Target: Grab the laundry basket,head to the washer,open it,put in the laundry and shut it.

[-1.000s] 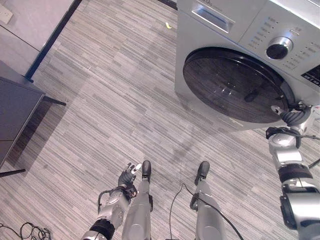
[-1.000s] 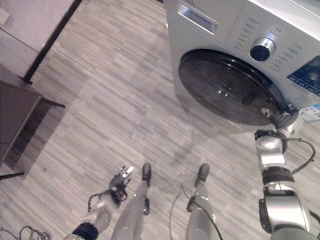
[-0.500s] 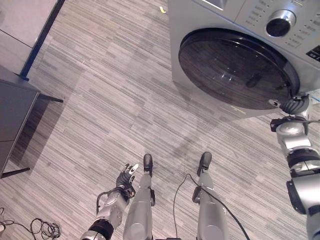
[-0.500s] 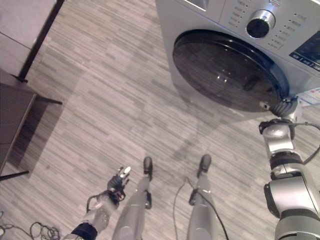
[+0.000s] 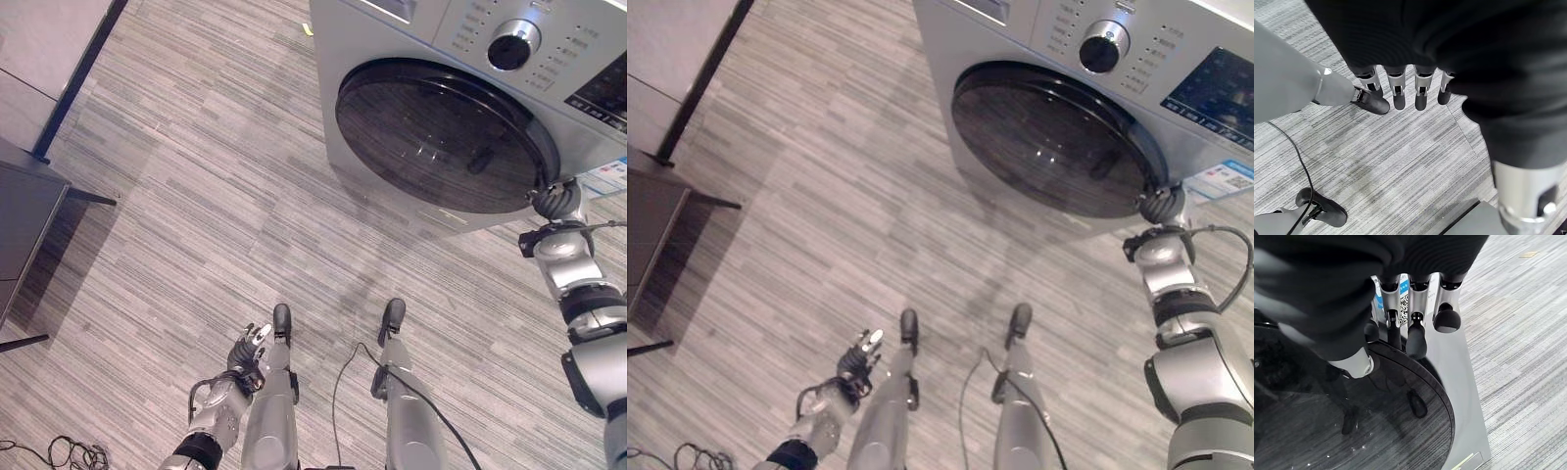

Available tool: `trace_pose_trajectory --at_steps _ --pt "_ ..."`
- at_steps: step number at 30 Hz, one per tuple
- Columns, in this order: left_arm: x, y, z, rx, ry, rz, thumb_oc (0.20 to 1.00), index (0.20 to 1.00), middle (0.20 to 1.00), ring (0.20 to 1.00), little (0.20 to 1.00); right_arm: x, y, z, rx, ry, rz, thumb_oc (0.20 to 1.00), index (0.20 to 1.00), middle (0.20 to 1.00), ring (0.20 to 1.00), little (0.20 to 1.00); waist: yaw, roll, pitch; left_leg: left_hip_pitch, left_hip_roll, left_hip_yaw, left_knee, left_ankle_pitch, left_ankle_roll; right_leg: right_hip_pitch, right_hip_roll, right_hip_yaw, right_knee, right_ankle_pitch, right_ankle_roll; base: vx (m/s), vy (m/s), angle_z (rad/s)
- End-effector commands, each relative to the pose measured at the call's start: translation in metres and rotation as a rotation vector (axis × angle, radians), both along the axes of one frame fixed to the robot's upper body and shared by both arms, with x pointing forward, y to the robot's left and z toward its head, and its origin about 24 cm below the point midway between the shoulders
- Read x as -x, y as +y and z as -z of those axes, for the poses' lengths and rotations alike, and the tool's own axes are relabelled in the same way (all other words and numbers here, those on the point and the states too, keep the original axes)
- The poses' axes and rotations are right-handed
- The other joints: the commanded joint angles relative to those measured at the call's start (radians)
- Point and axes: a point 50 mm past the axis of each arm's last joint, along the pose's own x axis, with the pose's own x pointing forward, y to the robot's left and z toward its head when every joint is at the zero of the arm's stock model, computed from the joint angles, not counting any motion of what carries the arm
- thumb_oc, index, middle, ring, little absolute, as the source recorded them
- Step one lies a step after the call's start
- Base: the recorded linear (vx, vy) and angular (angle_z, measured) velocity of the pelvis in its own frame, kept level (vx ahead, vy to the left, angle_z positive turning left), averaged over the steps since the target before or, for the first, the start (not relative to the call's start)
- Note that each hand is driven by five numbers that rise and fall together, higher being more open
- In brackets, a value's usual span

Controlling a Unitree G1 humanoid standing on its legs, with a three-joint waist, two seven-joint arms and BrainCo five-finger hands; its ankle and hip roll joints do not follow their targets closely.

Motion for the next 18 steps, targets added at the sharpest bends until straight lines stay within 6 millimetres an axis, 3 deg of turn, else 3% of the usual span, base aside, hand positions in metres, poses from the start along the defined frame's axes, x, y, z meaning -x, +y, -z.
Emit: trace_pose_trajectory --at_steps 1,2,5,18 --pt "-0.002 0.006 -0.002 -0.059 -0.012 0.051 1.0 1.0 1.0 1.0 1.0 -0.038 0.135 0.0 0.029 0.041 -0.575 0.2 0.2 0.2 0.2 0.2 0.103 -0.089 -0.02 0.003 -0.058 0.056 0.005 -0.06 0.013 0.06 -0.055 0.048 0.001 -0.147 0.05 0.0 -0.007 -0.06" --pt "-0.003 0.004 -0.003 -0.057 -0.015 0.057 1.0 1.0 1.0 1.0 1.0 -0.035 0.145 0.018 -0.021 0.09 -0.612 0.2 0.2 0.2 0.2 0.2 0.103 -0.096 -0.018 0.005 -0.057 0.054 0.005 -0.06 0.013 0.064 -0.055 0.046 0.001 -0.147 0.049 0.0 -0.006 -0.06" --pt "-0.005 0.002 -0.005 -0.055 -0.027 0.065 1.0 1.0 1.0 1.0 1.0 -0.03 0.158 0.04 -0.078 0.161 -0.654 0.2 0.2 0.2 0.2 0.2 0.108 -0.103 -0.017 0.005 -0.056 0.048 0.005 -0.058 0.013 0.068 -0.054 0.042 0.001 -0.148 0.048 0.0 -0.005 0.0" --pt "-0.006 0.014 -0.002 -0.105 0.011 0.06 1.0 1.0 1.0 1.0 1.0 -0.027 0.178 0.077 -0.317 0.307 -0.629 0.2 0.2 0.2 0.2 0.2 0.144 -0.111 -0.003 -0.006 -0.058 0.039 0.005 -0.051 0.013 0.071 -0.057 0.03 0.001 -0.142 0.049 0.0 0.0 0.0"
